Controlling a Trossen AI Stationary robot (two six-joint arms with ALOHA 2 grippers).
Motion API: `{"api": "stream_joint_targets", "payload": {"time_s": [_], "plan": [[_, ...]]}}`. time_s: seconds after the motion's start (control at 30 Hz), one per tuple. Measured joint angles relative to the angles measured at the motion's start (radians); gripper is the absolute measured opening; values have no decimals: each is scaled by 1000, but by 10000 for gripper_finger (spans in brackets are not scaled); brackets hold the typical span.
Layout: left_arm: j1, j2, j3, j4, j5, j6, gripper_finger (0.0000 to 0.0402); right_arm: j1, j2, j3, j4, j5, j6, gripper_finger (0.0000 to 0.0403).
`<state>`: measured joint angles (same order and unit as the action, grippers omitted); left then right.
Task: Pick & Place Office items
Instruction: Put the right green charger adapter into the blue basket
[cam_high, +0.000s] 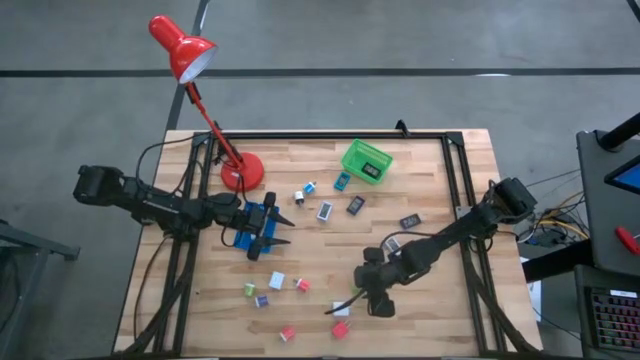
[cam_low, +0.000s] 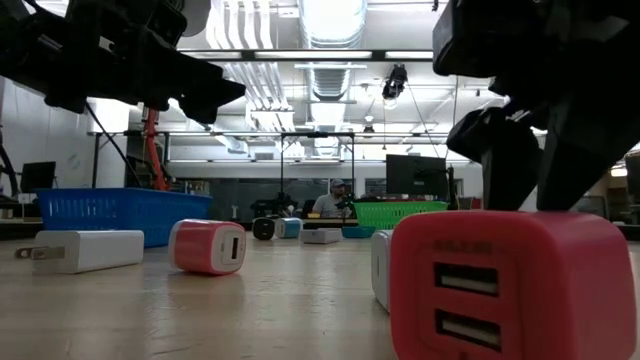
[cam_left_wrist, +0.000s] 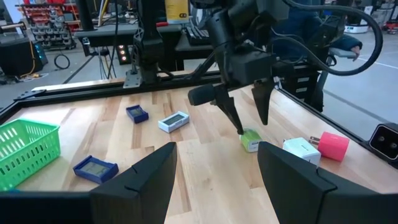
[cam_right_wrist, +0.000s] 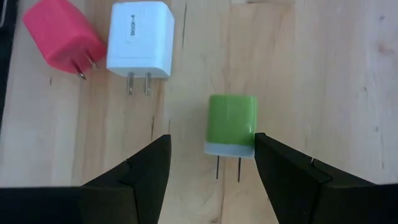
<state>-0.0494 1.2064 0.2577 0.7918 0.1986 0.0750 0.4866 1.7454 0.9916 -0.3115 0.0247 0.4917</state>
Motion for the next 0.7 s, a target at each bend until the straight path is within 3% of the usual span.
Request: {"api": "stream_joint_targets", "payload": {"time_s": [0.7], "plan": [[0, 0, 0, -1, -1, 0, 232, 0, 50, -3, 31, 27, 6, 223]]}}
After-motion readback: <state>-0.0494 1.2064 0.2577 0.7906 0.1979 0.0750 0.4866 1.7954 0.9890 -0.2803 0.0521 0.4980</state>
